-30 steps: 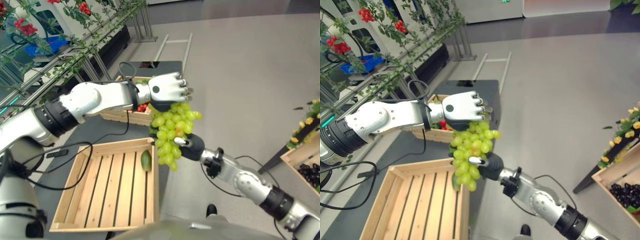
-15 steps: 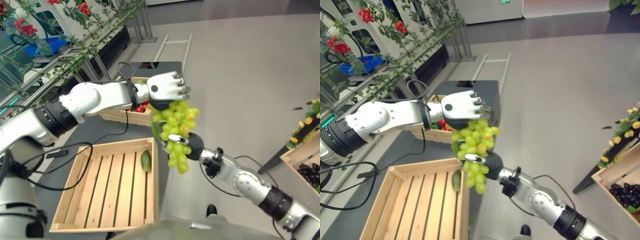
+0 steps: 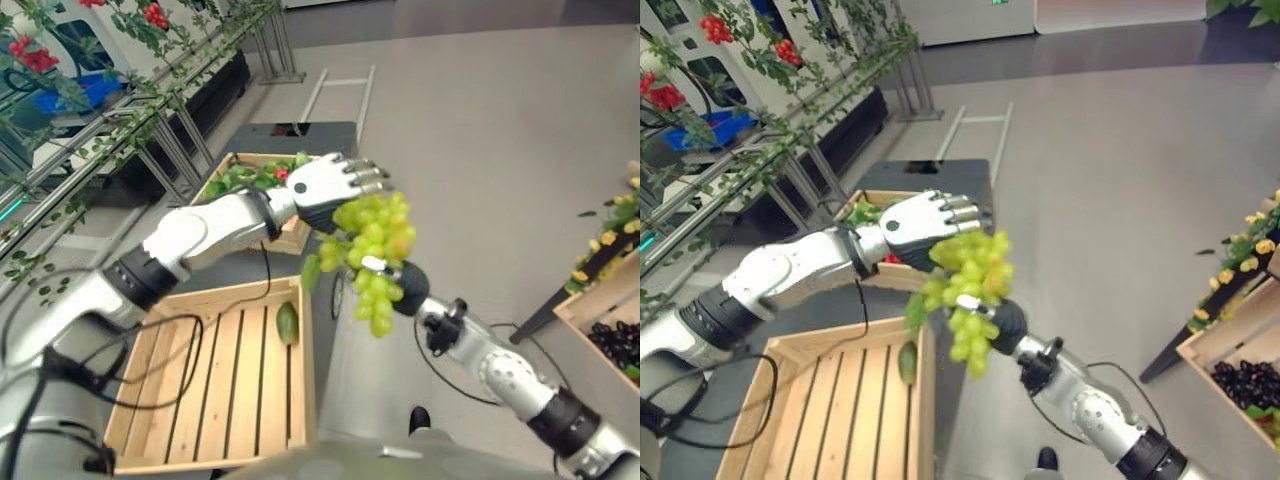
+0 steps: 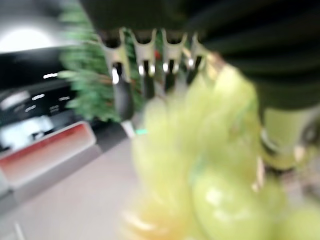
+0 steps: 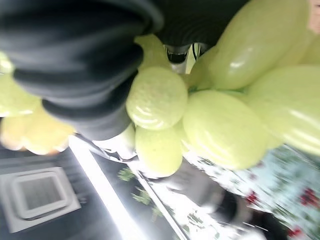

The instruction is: Pick up the fruits from the basket on one side to the basket on the other side

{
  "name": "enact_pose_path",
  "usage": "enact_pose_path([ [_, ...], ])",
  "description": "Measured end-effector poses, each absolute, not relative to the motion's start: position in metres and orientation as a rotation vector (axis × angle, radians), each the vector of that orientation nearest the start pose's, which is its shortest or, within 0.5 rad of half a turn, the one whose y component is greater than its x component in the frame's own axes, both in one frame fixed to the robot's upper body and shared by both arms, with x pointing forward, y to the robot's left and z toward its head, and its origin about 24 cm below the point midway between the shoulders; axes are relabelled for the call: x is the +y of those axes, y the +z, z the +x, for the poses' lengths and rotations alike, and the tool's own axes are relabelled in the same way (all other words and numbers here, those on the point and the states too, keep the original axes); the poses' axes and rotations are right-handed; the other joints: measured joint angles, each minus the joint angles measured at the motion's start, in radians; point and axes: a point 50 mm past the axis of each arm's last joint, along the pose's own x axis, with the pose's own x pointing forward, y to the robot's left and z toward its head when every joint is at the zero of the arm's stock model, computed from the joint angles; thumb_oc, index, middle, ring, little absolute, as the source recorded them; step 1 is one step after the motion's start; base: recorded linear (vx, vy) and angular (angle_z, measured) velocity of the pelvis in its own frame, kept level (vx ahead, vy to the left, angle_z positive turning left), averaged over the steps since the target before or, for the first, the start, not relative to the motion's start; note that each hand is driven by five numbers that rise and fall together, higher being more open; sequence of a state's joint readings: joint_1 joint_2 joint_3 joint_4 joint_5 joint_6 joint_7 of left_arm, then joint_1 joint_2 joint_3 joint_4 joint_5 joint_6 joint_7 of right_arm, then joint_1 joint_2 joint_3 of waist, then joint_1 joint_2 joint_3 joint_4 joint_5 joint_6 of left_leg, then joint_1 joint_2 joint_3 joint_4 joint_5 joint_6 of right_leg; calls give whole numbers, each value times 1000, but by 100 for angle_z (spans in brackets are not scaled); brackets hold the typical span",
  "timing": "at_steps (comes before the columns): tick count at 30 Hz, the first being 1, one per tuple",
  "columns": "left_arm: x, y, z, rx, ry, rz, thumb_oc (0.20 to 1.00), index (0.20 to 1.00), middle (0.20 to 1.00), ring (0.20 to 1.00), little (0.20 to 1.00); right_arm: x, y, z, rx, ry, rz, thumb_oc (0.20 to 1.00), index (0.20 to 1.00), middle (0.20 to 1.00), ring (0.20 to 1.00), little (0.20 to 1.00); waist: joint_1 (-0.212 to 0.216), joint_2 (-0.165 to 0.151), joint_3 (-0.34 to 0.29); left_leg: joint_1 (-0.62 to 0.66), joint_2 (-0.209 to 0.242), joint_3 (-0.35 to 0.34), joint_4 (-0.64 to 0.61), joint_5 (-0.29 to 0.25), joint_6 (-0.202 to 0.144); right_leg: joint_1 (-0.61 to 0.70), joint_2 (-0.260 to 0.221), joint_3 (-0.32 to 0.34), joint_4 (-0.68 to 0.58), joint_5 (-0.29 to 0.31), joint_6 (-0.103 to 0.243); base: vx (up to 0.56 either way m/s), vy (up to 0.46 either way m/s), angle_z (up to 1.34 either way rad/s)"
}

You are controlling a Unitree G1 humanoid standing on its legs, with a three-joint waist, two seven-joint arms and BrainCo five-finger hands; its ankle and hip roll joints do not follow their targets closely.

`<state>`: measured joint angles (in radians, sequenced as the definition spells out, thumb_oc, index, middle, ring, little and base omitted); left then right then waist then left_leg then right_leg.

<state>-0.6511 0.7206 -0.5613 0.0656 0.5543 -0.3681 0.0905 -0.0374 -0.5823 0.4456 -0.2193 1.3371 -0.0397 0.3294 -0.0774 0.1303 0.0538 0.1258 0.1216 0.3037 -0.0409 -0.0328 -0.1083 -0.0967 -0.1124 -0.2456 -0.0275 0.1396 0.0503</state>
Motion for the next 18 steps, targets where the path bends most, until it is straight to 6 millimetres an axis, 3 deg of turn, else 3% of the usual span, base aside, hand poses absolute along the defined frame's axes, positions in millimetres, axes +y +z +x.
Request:
enact_pose_path([
  [1, 124, 166, 303, -775, -455, 1149, 1000, 1000, 1000, 1000, 1000, -137, 85, 229, 3, 689, 833, 200, 200, 200, 200, 200, -4, 7, 8, 3, 4, 14, -1, -2, -3, -1, 2, 19, 0, -4, -6, -21, -140, -32],
  [4, 149, 128, 301, -528, -441, 1017, 1000, 1000, 1000, 1000, 1000, -150, 86, 232, -30, 611, 816, 200, 200, 200, 200, 200, -23, -5, 25, 4, 22, 31, 4, -4, -7, -19, 27, 41, 8, -5, -10, 4, -206, -37],
  [5, 162, 114, 294, -436, -386, 868, 1000, 1000, 1000, 1000, 1000, -151, 87, 233, -45, 601, 809, 200, 200, 200, 200, 200, -37, -8, 29, 7, 35, 43, 27, -17, -25, -41, 40, 62, 35, -24, -24, 12, -149, -55],
  [9, 186, 55, 272, -136, -277, 543, 1000, 1000, 1000, 1000, 1000, -155, 90, 234, -96, 556, 812, 200, 200, 200, 200, 200, -36, -52, 57, 18, 67, 43, 161, -18, -22, -36, 76, 105, 59, -51, -54, 32, -182, -84],
  [11, 197, 32, 263, -19, -220, 433, 1000, 1000, 1000, 1000, 1000, -154, 89, 236, -114, 527, 835, 200, 200, 200, 200, 200, -25, -65, 66, 16, 94, 20, 270, -17, -20, 6, 89, 143, 37, -50, -60, 0, -82, -86],
  [13, 200, 16, 255, 53, -176, 330, 1000, 1000, 1000, 1000, 1000, -156, 88, 235, -119, 505, 815, 200, 200, 200, 200, 200, -17, -78, 74, -23, 94, -60, 397, -3, -8, 38, 106, 175, 10, -42, -100, 12, -59, -72],
  [14, 200, -4, 245, 117, -92, 190, 1000, 1000, 1000, 1000, 1000, -158, 89, 238, -140, 473, 802, 200, 200, 200, 200, 200, 7, -108, 79, -70, -42, -204, 421, -65, -38, 10, 78, 255, 21, -28, -118, 97, -35, -100],
  [15, 198, -14, 241, 162, -51, 122, 1000, 1000, 1000, 1000, 1000, -161, 91, 239, -155, 454, 796, 200, 200, 200, 200, 200, 14, -110, 81, -74, -94, -220, 380, -75, -28, 5, 63, 285, 19, -28, -114, 110, -35, -92],
  [16, 197, -32, 230, 254, -45, 102, 1000, 1000, 1000, 1000, 1000, -166, 90, 239, -163, 421, 794, 200, 200, 200, 200, 200, -4, -106, 89, -134, -126, -205, 366, -73, -21, 8, 71, 263, 2, -12, -100, 119, -29, -57],
  [18, 200, -53, 220, 343, 1, 88, 1000, 1000, 1000, 1000, 1000, -171, 85, 243, -151, 374, 752, 200, 200, 200, 200, 200, 19, -117, 92, -157, -214, -286, 268, -85, 33, -10, 73, 351, 10, -7, -112, 42, -20, -80],
])
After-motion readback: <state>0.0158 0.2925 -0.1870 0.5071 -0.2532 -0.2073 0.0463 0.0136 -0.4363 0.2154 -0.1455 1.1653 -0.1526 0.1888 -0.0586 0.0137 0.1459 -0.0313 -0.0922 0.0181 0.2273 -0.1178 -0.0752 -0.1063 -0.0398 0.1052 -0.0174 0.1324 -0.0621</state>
